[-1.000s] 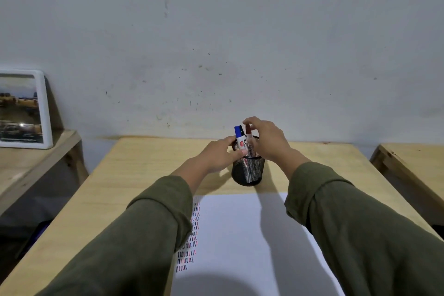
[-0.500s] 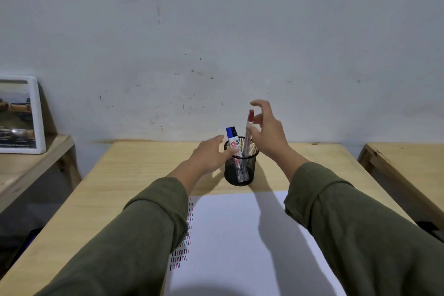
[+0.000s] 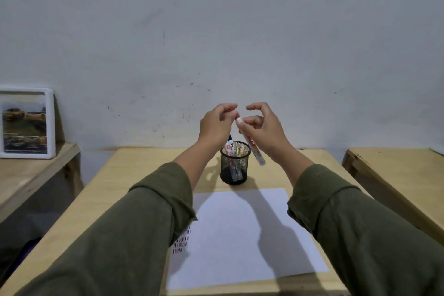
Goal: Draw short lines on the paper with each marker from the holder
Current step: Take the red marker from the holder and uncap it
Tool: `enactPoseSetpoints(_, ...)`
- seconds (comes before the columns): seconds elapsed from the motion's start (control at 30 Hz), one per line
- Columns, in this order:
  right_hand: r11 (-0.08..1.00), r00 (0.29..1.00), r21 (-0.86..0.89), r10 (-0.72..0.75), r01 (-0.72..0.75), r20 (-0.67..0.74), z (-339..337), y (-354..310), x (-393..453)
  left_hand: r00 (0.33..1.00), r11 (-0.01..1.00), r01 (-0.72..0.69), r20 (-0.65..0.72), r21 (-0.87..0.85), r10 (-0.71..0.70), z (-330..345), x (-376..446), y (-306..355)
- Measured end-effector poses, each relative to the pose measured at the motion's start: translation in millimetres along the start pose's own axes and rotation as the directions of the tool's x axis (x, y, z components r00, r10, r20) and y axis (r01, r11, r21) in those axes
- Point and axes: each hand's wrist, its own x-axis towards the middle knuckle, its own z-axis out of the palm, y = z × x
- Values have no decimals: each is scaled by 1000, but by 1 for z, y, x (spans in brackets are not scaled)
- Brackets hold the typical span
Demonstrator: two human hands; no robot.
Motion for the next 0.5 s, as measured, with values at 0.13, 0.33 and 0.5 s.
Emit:
enactPoseSetpoints(0.13,997,995,-7,76,-76,66,-4,-7,-18,989,970,137,-25,-201,-145,-5,-14,-3)
enactPoseSetpoints(0.33,973,975,119,184,-199,126,-15,-16,-42,928,848,278,-101,-452,-358,-24,-33,-1)
enactPoseSetpoints(0.5,880,974,418,192,-225,121,-6,-24,-50,928,792,333,27,-511,-372,-31,-44,5)
